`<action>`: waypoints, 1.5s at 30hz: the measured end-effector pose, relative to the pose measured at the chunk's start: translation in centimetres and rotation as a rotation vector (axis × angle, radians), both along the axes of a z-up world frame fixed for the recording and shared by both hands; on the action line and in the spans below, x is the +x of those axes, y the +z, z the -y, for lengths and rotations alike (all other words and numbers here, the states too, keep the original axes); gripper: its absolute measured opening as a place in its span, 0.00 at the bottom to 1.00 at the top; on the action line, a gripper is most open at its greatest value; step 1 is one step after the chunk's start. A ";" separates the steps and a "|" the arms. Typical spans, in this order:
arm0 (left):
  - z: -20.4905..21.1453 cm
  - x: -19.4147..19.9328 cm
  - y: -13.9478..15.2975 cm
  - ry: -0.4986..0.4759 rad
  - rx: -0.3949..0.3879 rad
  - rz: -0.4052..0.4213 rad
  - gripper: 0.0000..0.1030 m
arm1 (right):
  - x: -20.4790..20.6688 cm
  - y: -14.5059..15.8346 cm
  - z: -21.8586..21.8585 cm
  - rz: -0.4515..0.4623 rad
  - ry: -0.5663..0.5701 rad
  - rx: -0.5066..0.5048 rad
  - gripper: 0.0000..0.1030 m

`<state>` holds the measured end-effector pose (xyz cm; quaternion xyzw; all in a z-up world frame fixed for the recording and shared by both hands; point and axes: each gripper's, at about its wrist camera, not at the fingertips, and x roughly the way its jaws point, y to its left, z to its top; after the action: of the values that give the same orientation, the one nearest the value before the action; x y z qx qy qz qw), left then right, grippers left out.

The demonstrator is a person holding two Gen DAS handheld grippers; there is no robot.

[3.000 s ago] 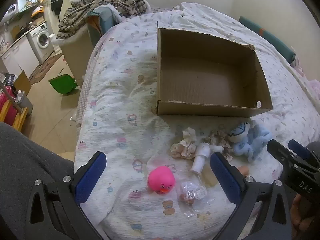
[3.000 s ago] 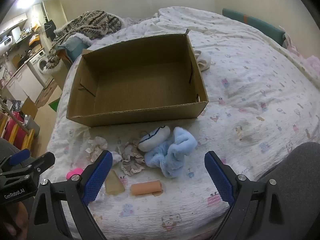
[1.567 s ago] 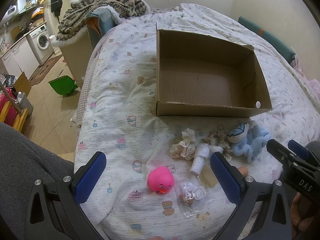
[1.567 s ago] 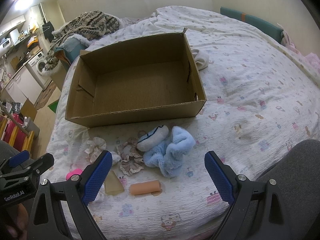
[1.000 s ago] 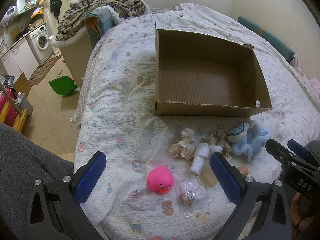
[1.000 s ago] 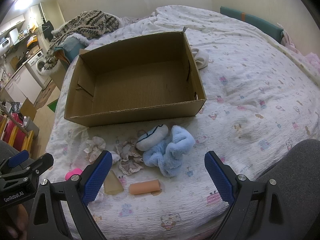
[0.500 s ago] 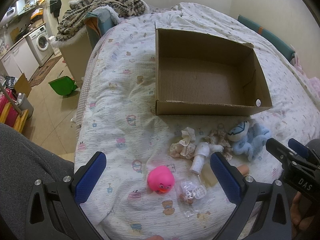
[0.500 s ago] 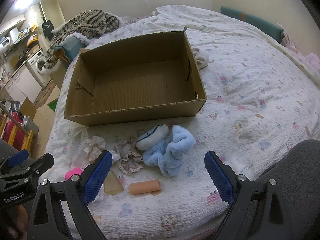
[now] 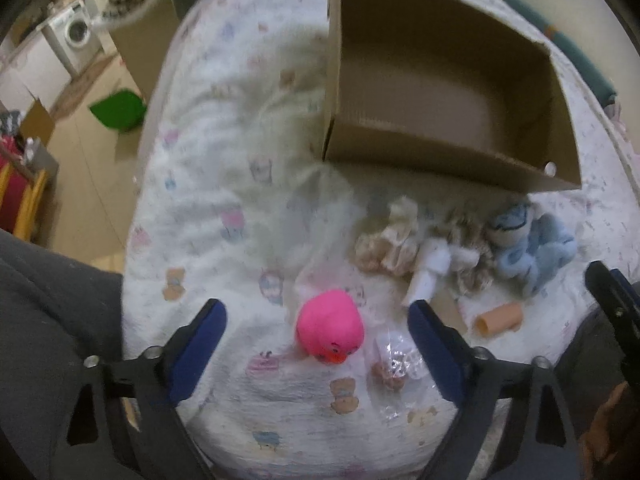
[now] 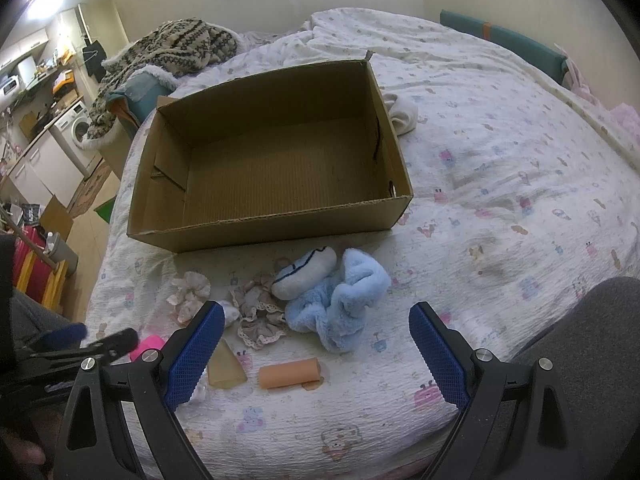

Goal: Organize soft objects
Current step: 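Grasp the pink rubber duck with the left tool while the right tool grasps the blue sock bundle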

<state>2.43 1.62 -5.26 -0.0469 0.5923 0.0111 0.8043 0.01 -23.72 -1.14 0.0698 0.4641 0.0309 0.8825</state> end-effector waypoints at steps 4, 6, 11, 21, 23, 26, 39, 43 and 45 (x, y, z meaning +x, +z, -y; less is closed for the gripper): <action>0.0 0.4 -1.6 -0.007 -0.038 -0.068 0.55 | 0.0 -0.1 -0.1 0.000 -0.002 0.003 0.97; 0.1 0.4 -2.0 -0.020 -0.058 -0.079 0.33 | -0.2 -0.3 0.0 0.000 -0.004 0.004 0.97; -0.6 0.0 -2.3 -0.029 -0.108 -0.084 0.24 | -0.3 -0.4 0.2 0.000 -0.009 0.014 0.97; -1.7 -1.1 0.0 -0.014 -0.054 -0.033 0.23 | 1.3 0.2 3.7 -0.061 -0.092 0.183 0.97; -1.8 -1.2 1.0 -0.011 -0.042 -0.018 0.23 | 2.0 -0.4 4.8 -0.117 -0.119 0.239 0.97; -1.5 -0.7 2.7 0.004 -0.050 -0.010 0.23 | 3.0 -2.3 6.4 -0.228 -0.174 0.359 0.97; 0.6 2.7 5.3 -0.051 -0.003 0.049 0.23 | 8.0 -7.2 2.8 -0.440 -0.268 0.323 0.97; 1.0 3.3 5.1 -0.071 0.011 0.052 0.23 | 9.1 -8.7 1.4 -0.460 -0.332 0.246 0.97; 1.3 3.6 5.1 -0.080 0.022 0.063 0.23 | 9.5 -9.6 0.7 -0.479 -0.349 0.231 0.94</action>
<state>5.99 0.36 -0.11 -0.0147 0.5679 -0.0162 0.8228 9.48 -24.39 -10.79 0.2535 0.6331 -0.0855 0.7264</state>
